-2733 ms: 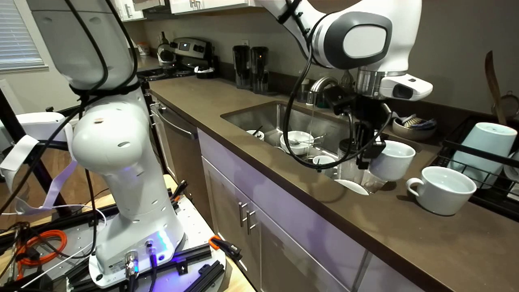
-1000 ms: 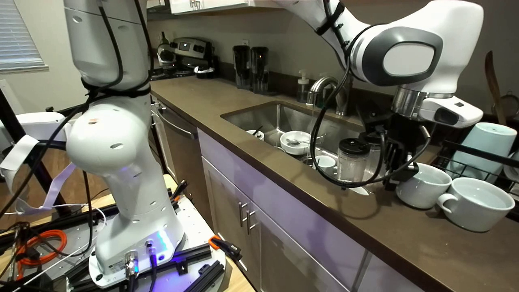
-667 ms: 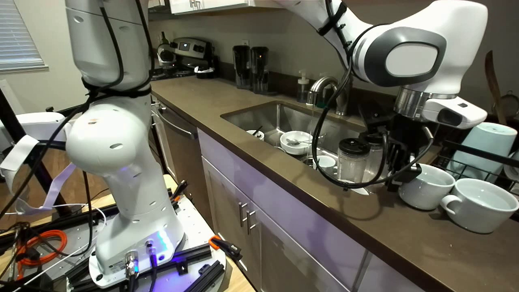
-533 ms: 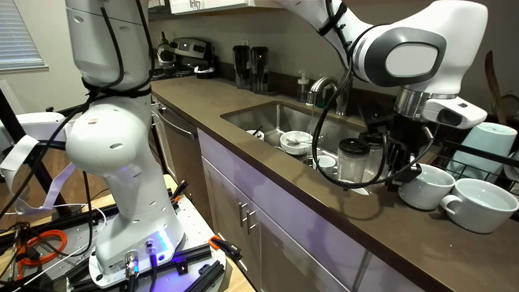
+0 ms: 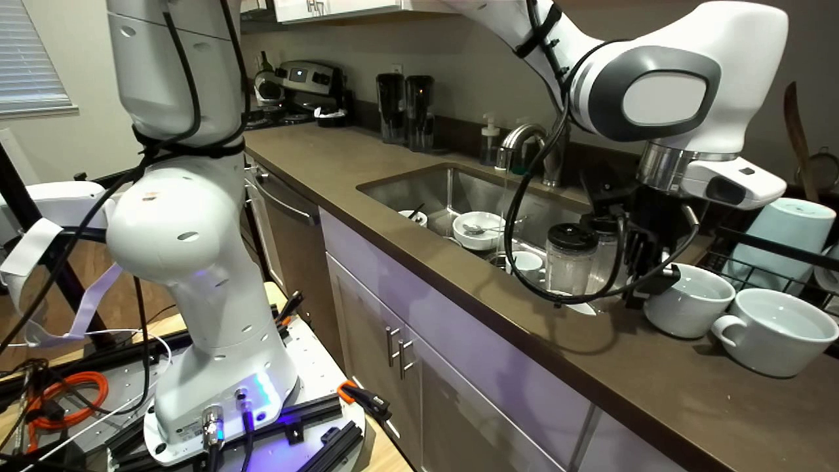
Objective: Pick up the mug on the left, place it under the running faucet then place it on the right side of the countertop
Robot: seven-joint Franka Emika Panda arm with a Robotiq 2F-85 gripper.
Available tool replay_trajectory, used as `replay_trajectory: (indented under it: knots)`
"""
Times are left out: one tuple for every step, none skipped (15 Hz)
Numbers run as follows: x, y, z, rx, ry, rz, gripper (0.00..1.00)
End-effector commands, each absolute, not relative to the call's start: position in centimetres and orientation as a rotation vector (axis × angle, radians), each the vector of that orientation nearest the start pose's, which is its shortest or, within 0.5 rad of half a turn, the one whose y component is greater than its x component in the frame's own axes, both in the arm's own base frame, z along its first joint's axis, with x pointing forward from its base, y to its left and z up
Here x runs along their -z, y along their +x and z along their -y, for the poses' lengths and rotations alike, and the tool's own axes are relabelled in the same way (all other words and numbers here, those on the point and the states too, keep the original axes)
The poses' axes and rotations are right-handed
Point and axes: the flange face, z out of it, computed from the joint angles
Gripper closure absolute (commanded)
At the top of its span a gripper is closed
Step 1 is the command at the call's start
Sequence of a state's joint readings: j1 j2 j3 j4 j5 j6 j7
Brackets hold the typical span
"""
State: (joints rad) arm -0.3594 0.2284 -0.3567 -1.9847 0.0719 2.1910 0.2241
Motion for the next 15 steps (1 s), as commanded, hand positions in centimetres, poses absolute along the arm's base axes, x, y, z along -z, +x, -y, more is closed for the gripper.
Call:
replay_trajectory:
  knots:
    - [-35.6,46.2,38.6,0.017,-2.770,-1.446,0.96]
    - [-35.6,46.3,38.6,0.019,-2.766,-1.446,0.96]
    - [-35.5,46.4,38.6,0.020,-2.762,-1.442,0.96]
    - [-35.4,46.5,38.5,0.012,-2.759,-1.436,0.96]
    - [-35.3,46.5,38.3,-0.001,-2.759,-1.428,0.96]
    - [-35.2,46.5,38.2,-0.014,-2.759,-1.420,0.89]
    - [-35.2,46.5,38.1,-0.020,-2.768,-1.414,0.59]
    - [-35.2,46.4,38.0,-0.022,-2.770,-1.407,0.57]
    - [-35.2,46.3,37.8,-0.034,-2.773,-1.405,0.52]
    - [-35.2,46.2,37.6,-0.045,-2.774,-1.404,0.46]
    - [-35.2,46.1,37.5,-0.052,-2.772,-1.399,0.39]
    - [-35.4,45.9,37.2,-0.059,-2.773,-1.398,0.34]
    - [-35.5,45.7,37.0,-0.065,-2.773,-1.394,0.27]
    - [-35.8,45.4,36.7,-0.070,-2.776,-1.395,0.21]
    - [-36.1,45.2,36.4,-0.068,-2.780,-1.388,0.13]
